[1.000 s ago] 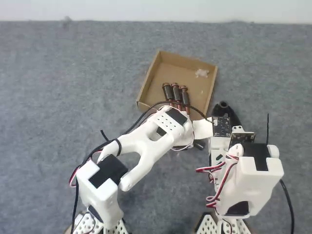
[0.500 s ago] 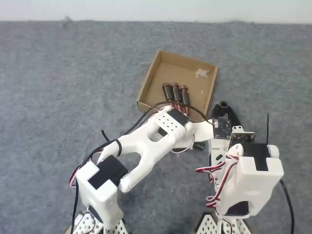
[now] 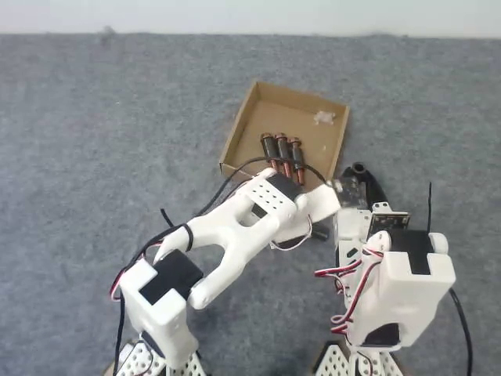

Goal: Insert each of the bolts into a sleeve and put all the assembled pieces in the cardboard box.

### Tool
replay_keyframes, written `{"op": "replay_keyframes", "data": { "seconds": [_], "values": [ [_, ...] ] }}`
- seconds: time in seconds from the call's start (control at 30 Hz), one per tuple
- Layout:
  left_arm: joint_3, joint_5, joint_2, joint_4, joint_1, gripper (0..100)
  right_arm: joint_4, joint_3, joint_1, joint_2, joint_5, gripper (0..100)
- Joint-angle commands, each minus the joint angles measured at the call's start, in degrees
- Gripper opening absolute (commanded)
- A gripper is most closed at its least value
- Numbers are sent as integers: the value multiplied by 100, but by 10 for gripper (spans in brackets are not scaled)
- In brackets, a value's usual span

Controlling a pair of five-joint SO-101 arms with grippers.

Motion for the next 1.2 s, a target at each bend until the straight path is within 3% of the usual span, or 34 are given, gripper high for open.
{"op": "replay_keyframes", "data": {
  "seconds": [0.0,0.27,0.43,1.17],
  "values": [
    [286,712,-396,-88,-167,11,22,-185,84,-22,-62,6],
    [1490,853,-1855,-791,-193,19,22,-185,84,-22,-62,6],
    [1446,844,-1503,-958,-167,103,22,-185,84,-22,-62,6],
    [426,1284,-396,-897,-422,103,22,-158,75,-22,-62,6]
  ]
}}
